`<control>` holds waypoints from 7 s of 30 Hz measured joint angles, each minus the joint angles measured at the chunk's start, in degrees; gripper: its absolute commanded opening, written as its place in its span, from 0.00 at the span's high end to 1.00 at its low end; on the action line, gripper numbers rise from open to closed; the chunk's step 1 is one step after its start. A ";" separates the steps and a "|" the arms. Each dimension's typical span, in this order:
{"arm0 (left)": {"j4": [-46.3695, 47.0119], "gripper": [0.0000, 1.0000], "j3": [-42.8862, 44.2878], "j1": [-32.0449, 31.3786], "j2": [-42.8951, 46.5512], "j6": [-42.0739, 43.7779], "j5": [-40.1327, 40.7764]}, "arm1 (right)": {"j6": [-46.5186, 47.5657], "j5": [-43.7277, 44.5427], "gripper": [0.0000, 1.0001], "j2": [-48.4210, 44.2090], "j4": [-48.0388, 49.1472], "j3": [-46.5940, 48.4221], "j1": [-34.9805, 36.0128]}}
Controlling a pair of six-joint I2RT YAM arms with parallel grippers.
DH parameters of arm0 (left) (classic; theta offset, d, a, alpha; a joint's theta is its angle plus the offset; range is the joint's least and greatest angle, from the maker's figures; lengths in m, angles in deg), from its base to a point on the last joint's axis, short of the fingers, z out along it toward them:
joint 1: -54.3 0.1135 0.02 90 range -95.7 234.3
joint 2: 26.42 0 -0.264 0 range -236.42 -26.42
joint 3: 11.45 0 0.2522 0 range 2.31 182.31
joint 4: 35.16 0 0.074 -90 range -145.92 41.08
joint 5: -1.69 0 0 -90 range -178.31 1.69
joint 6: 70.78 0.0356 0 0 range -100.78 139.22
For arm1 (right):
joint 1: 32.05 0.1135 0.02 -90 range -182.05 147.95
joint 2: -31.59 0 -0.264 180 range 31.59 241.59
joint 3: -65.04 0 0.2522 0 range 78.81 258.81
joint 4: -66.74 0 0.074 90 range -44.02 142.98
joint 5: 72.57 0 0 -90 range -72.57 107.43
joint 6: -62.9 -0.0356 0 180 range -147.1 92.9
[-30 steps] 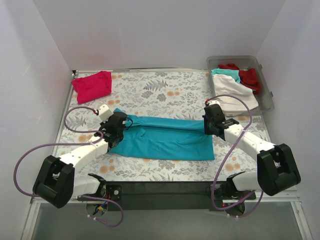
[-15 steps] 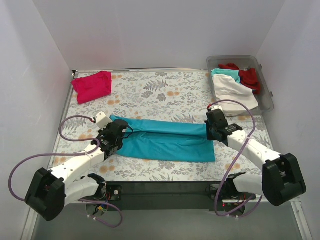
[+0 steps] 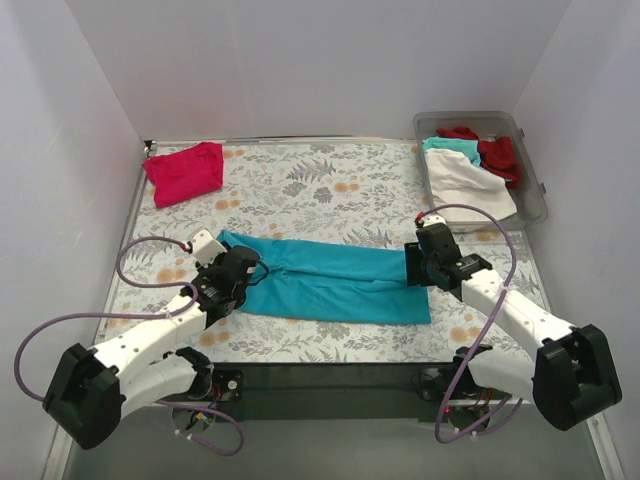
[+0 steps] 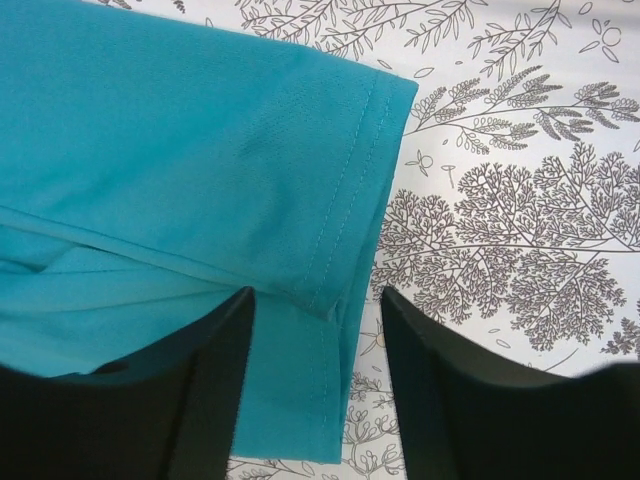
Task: Fold and stack the t-shirts
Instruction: Fold the tshirt
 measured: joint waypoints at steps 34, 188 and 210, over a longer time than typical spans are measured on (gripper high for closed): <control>26.53 0.30 6.67 23.54 -16.90 14.91 -19.54 | 1.90 -25.68 0.45 29.59 26.95 25.31 23.93; 30.10 0.49 31.04 3.50 -37.62 24.41 -30.77 | 2.75 -2.93 0.46 17.86 22.27 11.82 29.05; 29.83 0.49 30.58 4.09 -50.80 20.44 -30.73 | 6.88 -10.40 0.48 38.62 27.19 22.25 17.09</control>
